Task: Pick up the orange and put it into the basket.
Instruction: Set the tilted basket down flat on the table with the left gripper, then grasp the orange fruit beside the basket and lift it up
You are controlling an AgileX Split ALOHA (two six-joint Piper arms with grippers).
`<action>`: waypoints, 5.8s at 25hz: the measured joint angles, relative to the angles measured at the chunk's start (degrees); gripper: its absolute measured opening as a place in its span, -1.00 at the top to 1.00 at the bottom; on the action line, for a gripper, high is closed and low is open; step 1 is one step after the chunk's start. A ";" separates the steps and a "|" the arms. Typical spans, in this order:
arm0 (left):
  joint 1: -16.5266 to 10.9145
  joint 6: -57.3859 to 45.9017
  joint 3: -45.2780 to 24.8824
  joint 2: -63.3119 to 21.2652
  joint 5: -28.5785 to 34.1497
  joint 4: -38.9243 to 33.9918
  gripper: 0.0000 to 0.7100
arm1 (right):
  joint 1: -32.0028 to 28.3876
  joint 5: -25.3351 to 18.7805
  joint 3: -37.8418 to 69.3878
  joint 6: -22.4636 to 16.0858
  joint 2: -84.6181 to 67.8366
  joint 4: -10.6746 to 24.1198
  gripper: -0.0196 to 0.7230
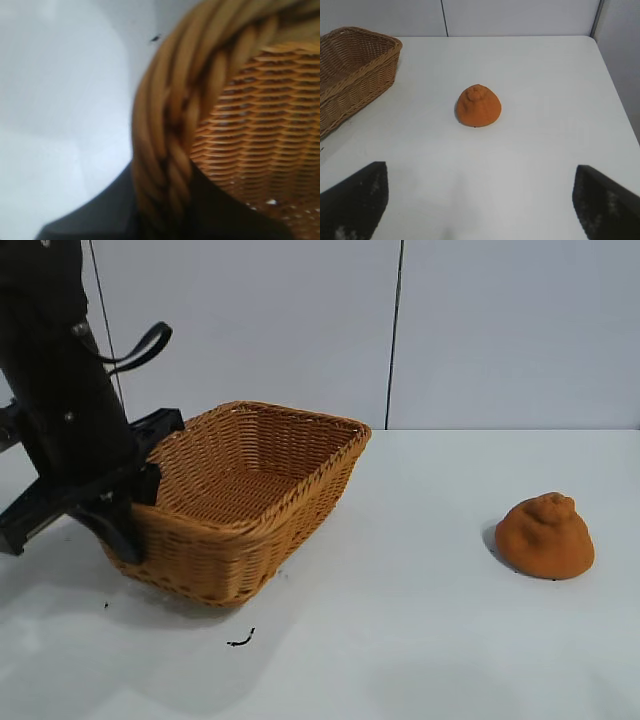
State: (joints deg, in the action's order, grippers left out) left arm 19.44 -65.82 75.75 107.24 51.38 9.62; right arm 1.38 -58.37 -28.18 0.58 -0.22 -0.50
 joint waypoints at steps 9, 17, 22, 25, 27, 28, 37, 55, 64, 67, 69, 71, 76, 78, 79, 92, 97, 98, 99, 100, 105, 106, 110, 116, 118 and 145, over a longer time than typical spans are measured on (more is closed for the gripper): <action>-7.99 32.50 5.41 0.00 6.69 1.25 0.74 | 0.00 0.00 0.00 0.00 0.00 0.00 -0.92; -10.53 53.65 5.68 0.00 11.06 5.08 0.74 | 0.00 0.00 0.00 0.00 0.00 0.00 -0.92; -10.36 58.96 8.99 2.61 15.63 6.53 0.74 | 0.00 0.00 0.00 0.00 0.00 0.00 -0.92; -9.85 60.42 12.84 5.92 16.81 7.00 0.74 | 0.00 0.00 0.00 0.00 0.00 0.00 -0.92; -9.69 60.50 15.25 7.97 16.74 7.17 0.74 | 0.00 0.00 0.00 0.00 0.00 0.00 -0.92; -9.69 60.50 15.93 8.97 16.50 7.32 0.74 | 0.00 0.00 0.00 0.00 0.00 0.00 -0.92; -9.69 63.60 16.98 17.18 13.76 7.44 0.74 | 0.00 0.00 0.00 0.00 0.00 0.00 -0.92; -9.69 63.89 17.19 19.46 12.66 9.15 -0.81 | 0.00 -0.06 0.00 0.00 0.00 -0.05 -0.92; -9.69 63.94 22.75 12.24 15.72 4.17 -0.95 | 0.00 -0.06 0.00 0.00 0.00 -0.05 -0.92; -9.69 63.94 25.04 9.50 16.13 0.64 -0.95 | 0.00 -0.06 0.00 0.00 0.00 -0.05 -0.92; -9.90 63.94 26.15 8.79 17.31 -2.16 -0.95 | 0.00 -0.06 0.00 0.00 0.00 -0.05 -0.92; -10.86 63.94 26.43 8.73 17.89 -4.26 -0.95 | 0.00 0.00 0.00 0.00 0.00 -0.05 -0.92; -16.68 63.94 26.43 8.73 18.03 -8.54 -0.95 | 0.00 0.00 0.00 0.00 0.00 -0.05 -0.92; -19.12 63.94 26.43 8.73 18.07 -8.95 -0.95 | 0.00 0.00 0.00 0.00 0.00 -0.05 -0.92; -20.26 63.94 26.43 8.73 18.09 -9.12 -0.95 | 0.00 0.00 0.00 0.00 0.00 -0.05 -0.92; -22.21 64.70 5.81 -8.86 18.03 -8.80 -0.96 | 0.00 0.00 0.00 0.00 0.00 -0.05 -0.92; -22.21 65.32 -7.33 -22.50 18.12 -8.80 -0.96 | 0.00 0.00 0.00 0.00 0.00 -0.05 -0.92; -22.21 65.37 -9.94 -24.92 18.12 -8.79 -0.96 | 0.00 0.00 0.00 0.00 0.00 -0.05 -0.92; -22.21 65.37 -12.15 -27.34 18.12 -8.79 -0.96 | 0.00 0.00 0.00 0.00 0.00 -0.05 -0.92; -22.21 65.37 -14.84 -30.77 18.12 -8.79 -0.96 | 0.00 0.00 0.00 0.00 0.00 -0.05 -0.92; -22.21 64.51 -28.17 -45.20 17.18 -8.74 -0.96 | 0.00 -0.06 0.00 0.00 0.00 -0.05 -0.92; -22.21 64.29 -30.33 -48.44 16.18 -8.74 -0.96 | 0.00 -0.06 0.00 0.00 0.00 -0.05 -0.92; -22.21 63.95 -38.76 -60.96 10.67 -8.74 -0.96 | 0.00 -0.06 0.00 0.00 0.00 -0.05 -0.92; -22.21 63.88 -45.90 -78.42 9.28 -8.74 -0.96 | 0.00 -0.01 0.00 0.00 0.00 -0.05 -0.92; -22.21 63.82 -46.66 -83.40 9.79 -8.63 -0.96 | 0.00 -0.01 0.00 0.00 0.00 -0.05 -0.92; -22.21 63.56 -46.92 -107.56 9.77 -7.74 -0.96 | 0.00 3.14 -24.83 0.00 47.60 -0.43 -0.92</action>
State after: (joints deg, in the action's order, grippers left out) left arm -2.77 -2.26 28.82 -0.31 61.15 1.88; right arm 1.38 -55.22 -53.01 0.58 47.37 -0.93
